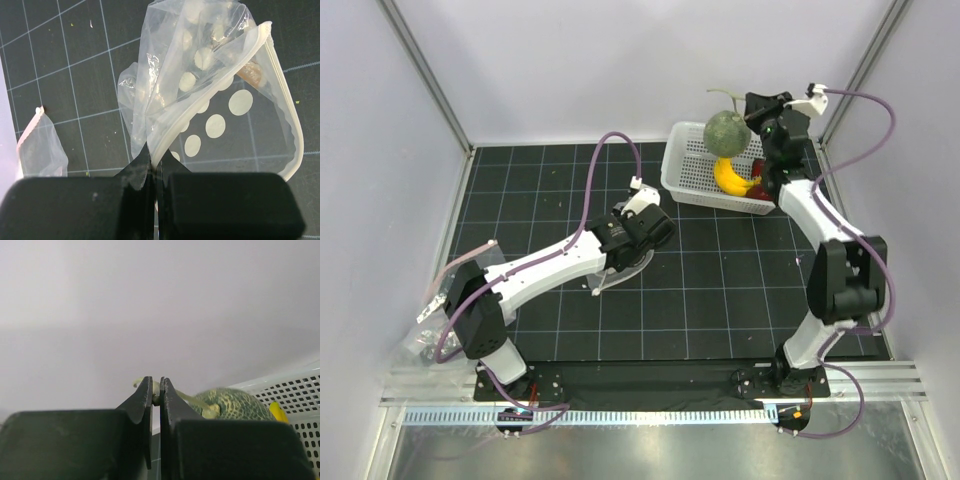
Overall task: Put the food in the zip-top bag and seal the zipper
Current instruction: Place the fake fruit in the zipper food storage bag.
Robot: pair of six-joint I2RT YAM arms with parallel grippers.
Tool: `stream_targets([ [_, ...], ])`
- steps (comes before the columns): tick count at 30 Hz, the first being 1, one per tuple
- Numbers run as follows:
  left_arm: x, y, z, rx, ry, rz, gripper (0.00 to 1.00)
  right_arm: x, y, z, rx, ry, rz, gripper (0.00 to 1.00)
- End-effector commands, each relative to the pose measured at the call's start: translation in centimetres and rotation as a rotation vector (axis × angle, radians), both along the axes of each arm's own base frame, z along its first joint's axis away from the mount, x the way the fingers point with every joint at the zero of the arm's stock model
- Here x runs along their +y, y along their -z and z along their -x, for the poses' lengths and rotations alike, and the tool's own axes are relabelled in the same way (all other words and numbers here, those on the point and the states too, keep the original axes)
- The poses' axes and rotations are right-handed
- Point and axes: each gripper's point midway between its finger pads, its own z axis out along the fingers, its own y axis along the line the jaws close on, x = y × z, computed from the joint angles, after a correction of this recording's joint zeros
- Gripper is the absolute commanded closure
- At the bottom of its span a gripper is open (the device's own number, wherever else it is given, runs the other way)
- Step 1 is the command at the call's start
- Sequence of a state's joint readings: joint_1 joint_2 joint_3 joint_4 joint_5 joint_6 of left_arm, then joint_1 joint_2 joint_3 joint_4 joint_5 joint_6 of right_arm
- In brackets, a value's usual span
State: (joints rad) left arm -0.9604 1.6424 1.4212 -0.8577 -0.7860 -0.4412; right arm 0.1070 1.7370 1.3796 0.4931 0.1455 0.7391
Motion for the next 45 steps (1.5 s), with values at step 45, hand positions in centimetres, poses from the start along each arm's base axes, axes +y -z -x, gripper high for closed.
stream_targets([
  [45, -17.4, -3.7, 2.2, 0.375, 0.12, 0.782, 1.0, 0.4, -8.5, 35.1, -0.384, -0.245, -0.134, 0.99],
])
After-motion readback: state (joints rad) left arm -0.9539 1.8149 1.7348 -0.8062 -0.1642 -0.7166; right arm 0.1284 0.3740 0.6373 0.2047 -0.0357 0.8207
